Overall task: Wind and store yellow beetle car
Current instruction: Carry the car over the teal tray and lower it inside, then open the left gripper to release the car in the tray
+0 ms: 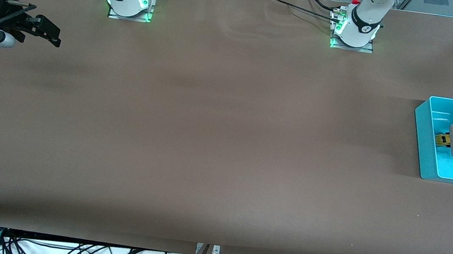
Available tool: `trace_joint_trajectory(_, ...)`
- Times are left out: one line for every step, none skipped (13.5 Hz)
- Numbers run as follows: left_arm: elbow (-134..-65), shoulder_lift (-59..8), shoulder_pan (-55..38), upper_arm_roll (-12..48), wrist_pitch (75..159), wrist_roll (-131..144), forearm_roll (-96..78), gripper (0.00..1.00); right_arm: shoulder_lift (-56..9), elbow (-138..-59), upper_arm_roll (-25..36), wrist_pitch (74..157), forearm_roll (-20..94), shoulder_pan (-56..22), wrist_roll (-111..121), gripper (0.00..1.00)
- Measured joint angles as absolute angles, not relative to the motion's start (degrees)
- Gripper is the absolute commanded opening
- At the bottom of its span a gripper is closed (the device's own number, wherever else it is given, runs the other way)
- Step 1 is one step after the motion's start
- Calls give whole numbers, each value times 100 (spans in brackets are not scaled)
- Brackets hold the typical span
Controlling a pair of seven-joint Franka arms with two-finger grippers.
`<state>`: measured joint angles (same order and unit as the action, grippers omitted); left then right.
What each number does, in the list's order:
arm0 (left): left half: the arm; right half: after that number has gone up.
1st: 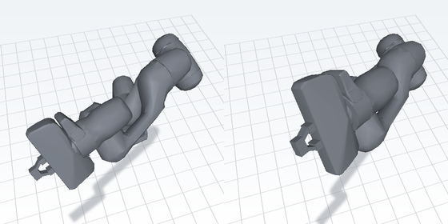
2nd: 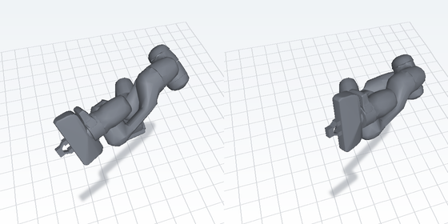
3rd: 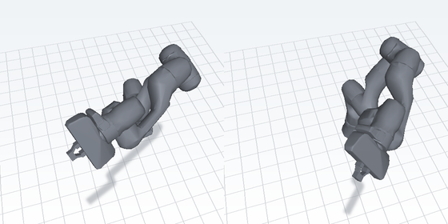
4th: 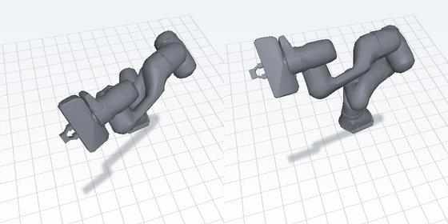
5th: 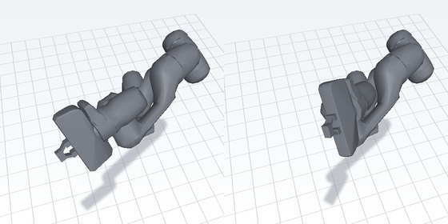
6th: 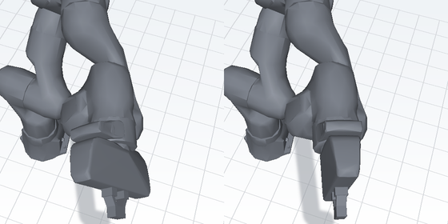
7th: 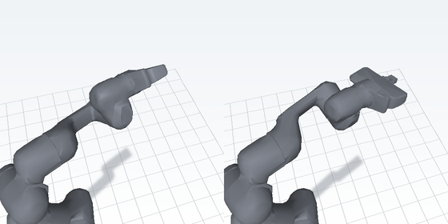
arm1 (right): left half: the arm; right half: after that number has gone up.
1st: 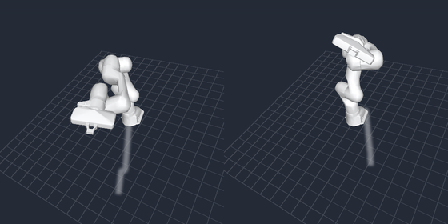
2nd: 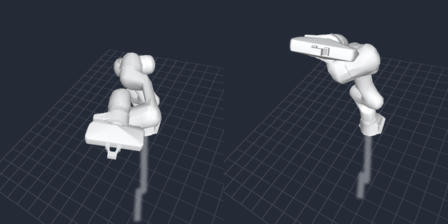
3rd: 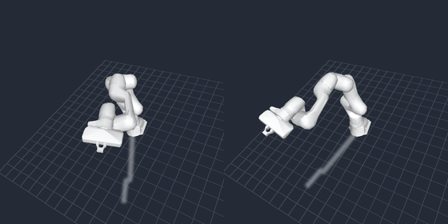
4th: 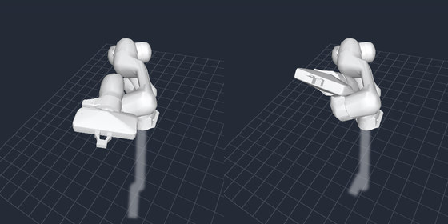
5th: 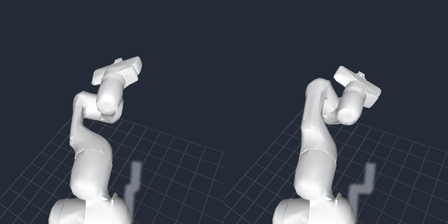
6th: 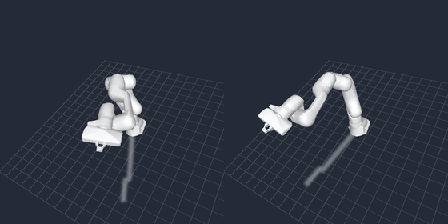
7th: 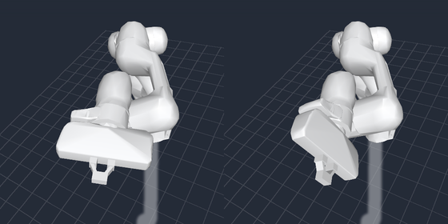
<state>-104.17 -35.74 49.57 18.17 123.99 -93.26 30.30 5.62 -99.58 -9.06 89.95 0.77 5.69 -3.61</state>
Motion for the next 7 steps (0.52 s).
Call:
trace_joint_trajectory(-10400,-3580,4958,1834,12401,-9355,3030,100,562,-9958,-906,8995,77,569,-362,100)
trace_joint_trajectory(-10363,-3576,4957,1876,12399,-9362,3030,100,562,-9958,-906,8995,77,570,-362,100)
trace_joint_trajectory(-10313,-3564,4954,1929,12376,-9363,3030,100,562,-9958,-906,8995,77,569,-362,100)
trace_joint_trajectory(-10245,-3522,4954,1995,12277,-9348,3028,100,562,-9958,-906,8995,78,569,-362,100)
trace_joint_trajectory(-10164,-3425,4955,2077,12079,-9339,2997,100,562,-9958,-906,8995,78,569,-362,100)
trace_joint_trajectory(-10068,-3286,4954,2184,11849,-9336,2895,100,562,-9958,-906,8995,78,570,-362,100)
trace_joint_trajectory(-9955,-3136,4950,2288,11562,-9307,2700,100,562,-9958,-906,8994,78,570,-362,100)
